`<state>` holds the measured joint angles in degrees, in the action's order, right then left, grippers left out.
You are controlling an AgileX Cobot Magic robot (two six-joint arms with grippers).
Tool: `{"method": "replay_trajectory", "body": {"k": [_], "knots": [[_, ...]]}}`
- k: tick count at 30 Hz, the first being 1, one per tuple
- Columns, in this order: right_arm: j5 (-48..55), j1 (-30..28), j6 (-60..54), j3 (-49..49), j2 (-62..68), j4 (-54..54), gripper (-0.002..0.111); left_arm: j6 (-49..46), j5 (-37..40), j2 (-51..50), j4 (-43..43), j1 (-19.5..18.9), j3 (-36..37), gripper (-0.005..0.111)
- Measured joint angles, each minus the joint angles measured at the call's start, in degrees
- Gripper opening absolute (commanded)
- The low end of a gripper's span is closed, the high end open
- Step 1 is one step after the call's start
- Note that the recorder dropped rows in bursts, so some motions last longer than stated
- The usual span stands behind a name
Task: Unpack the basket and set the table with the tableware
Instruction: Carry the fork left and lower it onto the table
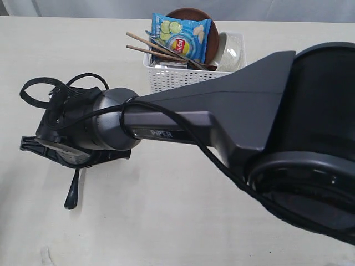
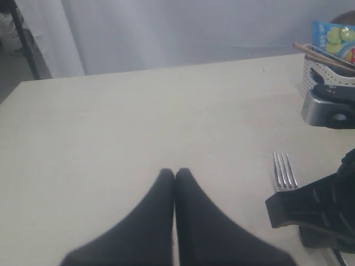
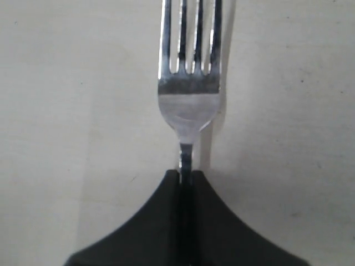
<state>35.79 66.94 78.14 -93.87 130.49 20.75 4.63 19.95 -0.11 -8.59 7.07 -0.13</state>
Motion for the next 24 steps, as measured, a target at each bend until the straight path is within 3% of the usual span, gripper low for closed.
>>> {"method": "replay_trajectory", "body": {"k": [24], "knots": [[-1.99, 0.0, -0.11, -0.88, 1.19, -4.42, 0.0, 0.0, 0.0, 0.0, 0.0, 0.0, 0.0, 0.0]]}}
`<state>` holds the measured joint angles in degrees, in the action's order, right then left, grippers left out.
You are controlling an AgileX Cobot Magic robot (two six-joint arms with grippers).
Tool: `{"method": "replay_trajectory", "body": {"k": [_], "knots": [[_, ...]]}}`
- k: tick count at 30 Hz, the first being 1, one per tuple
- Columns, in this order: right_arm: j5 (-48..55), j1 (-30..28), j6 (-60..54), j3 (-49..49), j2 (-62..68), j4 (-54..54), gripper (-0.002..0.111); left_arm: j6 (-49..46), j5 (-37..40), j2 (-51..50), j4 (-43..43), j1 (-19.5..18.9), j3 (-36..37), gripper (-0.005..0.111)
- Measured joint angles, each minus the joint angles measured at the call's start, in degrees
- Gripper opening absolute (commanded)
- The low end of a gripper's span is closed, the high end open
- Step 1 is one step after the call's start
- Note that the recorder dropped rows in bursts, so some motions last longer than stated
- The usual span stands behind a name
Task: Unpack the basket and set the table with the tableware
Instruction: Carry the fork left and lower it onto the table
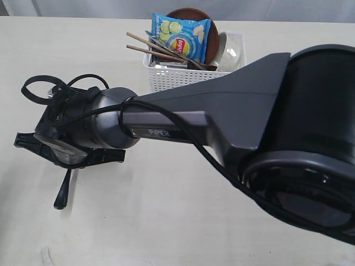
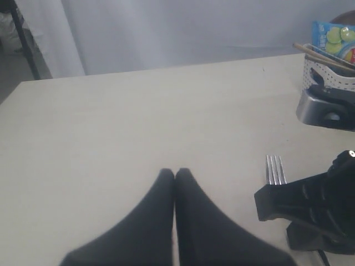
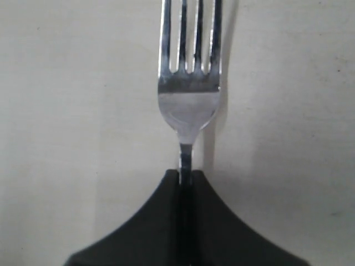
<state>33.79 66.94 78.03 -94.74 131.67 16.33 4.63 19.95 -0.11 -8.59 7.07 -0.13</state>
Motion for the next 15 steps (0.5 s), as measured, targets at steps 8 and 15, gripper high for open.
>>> {"method": "replay_trajectory", "body": {"k": [8, 15], "knots": [[1.35, 0.0, -0.89, -0.24, 0.0, 0.0, 0.0, 0.0, 0.0, 0.0, 0.0, 0.0, 0.0, 0.0], [3.69, 0.1, -1.23, -0.36, 0.0, 1.08, 0.0, 0.0, 0.0, 0.0, 0.0, 0.0, 0.0, 0.0]]}}
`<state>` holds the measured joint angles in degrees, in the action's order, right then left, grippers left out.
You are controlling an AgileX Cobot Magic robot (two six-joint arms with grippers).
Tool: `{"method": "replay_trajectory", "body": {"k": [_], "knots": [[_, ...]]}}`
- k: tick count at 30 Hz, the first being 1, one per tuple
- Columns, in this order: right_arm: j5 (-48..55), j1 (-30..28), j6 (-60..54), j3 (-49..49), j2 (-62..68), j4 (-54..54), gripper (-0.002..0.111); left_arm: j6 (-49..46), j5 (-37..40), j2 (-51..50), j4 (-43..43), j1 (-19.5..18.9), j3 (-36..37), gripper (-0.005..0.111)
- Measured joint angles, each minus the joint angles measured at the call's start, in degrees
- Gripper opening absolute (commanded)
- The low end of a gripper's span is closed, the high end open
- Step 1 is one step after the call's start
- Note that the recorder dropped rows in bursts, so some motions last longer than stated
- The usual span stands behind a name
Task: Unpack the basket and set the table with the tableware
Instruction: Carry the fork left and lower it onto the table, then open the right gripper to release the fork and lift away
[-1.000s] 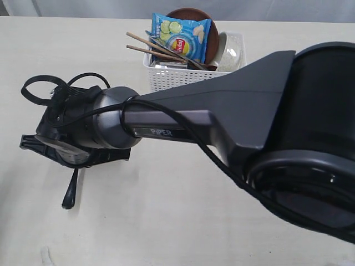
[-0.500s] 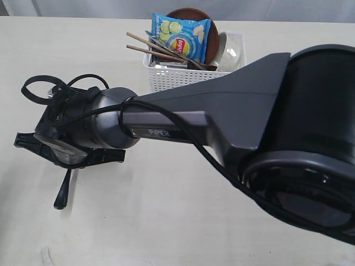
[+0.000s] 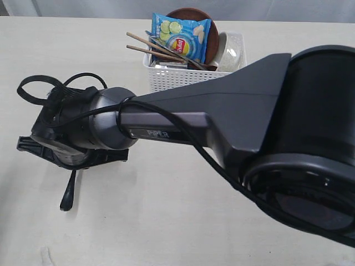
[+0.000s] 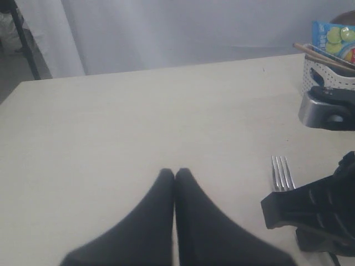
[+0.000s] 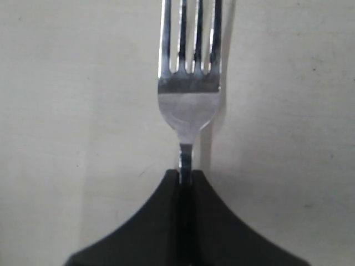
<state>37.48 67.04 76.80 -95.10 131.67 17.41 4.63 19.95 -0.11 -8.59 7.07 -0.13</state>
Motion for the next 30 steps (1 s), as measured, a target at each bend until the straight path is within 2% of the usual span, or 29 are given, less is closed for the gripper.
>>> {"method": "replay_trajectory", "body": {"k": [12, 24, 26, 30], "knots": [[4.07, 0.0, -0.1, -0.08, 0.0, 3.48, 0.0, 0.0, 0.0, 0.0, 0.0, 0.0, 0.0, 0.0], [4.07, 0.0, -2.08, -0.08, 0.0, 1.71, 0.0, 0.0, 0.0, 0.0, 0.0, 0.0, 0.0, 0.0], [4.07, 0.0, -3.09, -0.08, -0.1, 1.42, 0.007, 0.0, 0.0, 0.0, 0.0, 0.0, 0.0, 0.0], [4.09, 0.0, -3.82, -0.08, -0.1, 0.59, 0.038, 0.0, 0.0, 0.0, 0.0, 0.0, 0.0, 0.0]]}}
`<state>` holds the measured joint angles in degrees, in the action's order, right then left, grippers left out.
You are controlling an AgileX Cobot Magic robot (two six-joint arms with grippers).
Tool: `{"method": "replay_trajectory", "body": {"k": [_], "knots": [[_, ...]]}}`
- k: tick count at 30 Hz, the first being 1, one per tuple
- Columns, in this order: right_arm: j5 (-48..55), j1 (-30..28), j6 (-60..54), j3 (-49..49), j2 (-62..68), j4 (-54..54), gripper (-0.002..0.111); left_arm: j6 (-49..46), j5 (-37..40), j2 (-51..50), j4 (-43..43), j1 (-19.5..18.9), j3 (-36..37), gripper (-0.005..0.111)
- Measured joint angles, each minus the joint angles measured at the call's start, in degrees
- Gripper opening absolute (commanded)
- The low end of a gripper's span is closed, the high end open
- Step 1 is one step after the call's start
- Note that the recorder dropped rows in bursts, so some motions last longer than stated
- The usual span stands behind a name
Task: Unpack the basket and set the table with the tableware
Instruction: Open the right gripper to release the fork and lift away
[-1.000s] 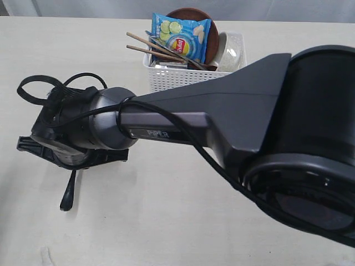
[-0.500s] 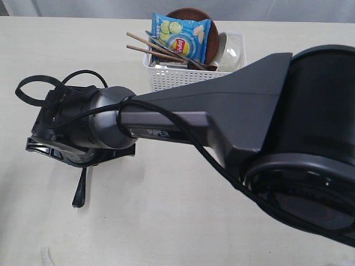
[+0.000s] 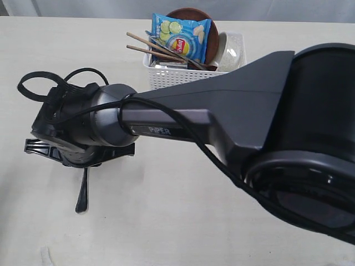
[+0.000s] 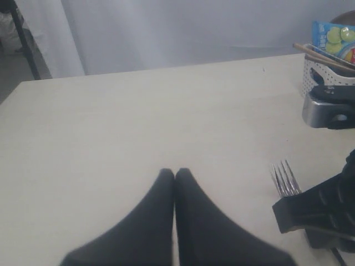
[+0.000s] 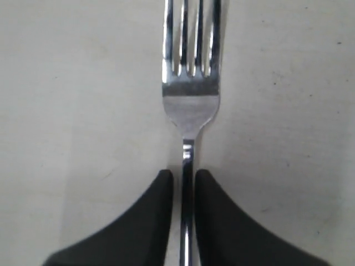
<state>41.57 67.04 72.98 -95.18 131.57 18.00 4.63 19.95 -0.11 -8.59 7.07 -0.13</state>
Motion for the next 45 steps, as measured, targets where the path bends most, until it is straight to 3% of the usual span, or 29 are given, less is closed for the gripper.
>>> {"method": "replay_trajectory", "body": {"k": [2, 4, 29, 45], "knots": [[0.0, 0.0, -0.25, -0.04, -0.11, -0.76, 0.049, 0.0, 0.0, 0.0, 0.0, 0.0, 0.0, 0.0], [0.0, 0.0, -0.38, -0.04, -0.34, -1.19, 0.053, 0.0, 0.0, 0.0, 0.0, 0.0, 0.0, 0.0], [2.79, 0.72, -4.02, -0.24, -0.94, -9.98, 0.053, 0.0, 0.0, 0.0, 0.0, 0.0, 0.0, 0.0], [2.8, 0.4, -2.49, -0.24, -0.48, 2.42, 0.053, 0.0, 0.0, 0.0, 0.0, 0.0, 0.0, 0.0]]}}
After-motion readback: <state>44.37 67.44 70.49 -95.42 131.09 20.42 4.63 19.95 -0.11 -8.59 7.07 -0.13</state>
